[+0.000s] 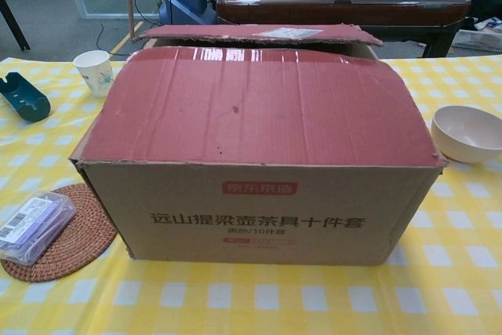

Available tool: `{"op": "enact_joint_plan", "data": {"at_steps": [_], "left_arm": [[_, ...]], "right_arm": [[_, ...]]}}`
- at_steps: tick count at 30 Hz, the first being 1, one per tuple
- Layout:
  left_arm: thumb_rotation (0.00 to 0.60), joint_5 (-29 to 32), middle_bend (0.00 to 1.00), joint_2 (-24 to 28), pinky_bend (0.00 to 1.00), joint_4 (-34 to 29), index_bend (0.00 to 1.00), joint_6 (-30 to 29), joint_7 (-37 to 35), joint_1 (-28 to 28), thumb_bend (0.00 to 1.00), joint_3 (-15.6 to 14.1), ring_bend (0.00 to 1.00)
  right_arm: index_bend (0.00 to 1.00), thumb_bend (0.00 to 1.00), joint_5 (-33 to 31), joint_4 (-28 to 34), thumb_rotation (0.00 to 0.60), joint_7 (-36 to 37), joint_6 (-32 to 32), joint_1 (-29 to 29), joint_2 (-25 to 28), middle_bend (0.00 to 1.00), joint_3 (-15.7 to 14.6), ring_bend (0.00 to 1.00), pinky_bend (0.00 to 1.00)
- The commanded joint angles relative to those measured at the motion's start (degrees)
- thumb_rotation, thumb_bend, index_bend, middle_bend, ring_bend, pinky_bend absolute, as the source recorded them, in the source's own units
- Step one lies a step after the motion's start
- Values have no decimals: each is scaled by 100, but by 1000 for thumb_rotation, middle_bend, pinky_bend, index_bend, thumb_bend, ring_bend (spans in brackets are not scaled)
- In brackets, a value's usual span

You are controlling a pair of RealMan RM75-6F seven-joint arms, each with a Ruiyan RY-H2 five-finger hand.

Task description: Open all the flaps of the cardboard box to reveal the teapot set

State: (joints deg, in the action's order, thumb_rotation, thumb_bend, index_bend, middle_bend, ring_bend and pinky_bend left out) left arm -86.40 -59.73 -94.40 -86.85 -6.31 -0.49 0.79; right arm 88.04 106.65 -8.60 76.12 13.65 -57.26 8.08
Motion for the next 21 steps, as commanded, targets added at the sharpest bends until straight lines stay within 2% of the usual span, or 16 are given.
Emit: {"op": "enact_joint_plan", "data": {"at_steps": [1, 8, 13, 21], "left_arm": [[600, 17, 243, -7, 0, 12, 367, -25, -22, 20, 394, 1, 131], [600, 8, 243, -10, 0, 64, 367, -71, -71, 45, 394, -3, 131], [600, -12, 243, -6, 0, 112, 366, -133, -129, 53, 394, 22, 131], [600, -48, 243, -1, 0, 111, 360, -231, -230, 51, 394, 77, 130]], "right_arm": [[246, 340, -245, 240, 600, -318, -584, 518, 51, 234, 263, 154, 181], [149, 333, -995, 255, 600, -900, -1493, 1412, -291, 140, 660, 86, 181], [15, 289, -1442, -4, 600, -1210, -1882, 1904, -689, 77, 776, 25, 179], [0, 275, -1851, -444, 600, -1501, -2069, 2371, -1186, 38, 787, 3, 161]]}}
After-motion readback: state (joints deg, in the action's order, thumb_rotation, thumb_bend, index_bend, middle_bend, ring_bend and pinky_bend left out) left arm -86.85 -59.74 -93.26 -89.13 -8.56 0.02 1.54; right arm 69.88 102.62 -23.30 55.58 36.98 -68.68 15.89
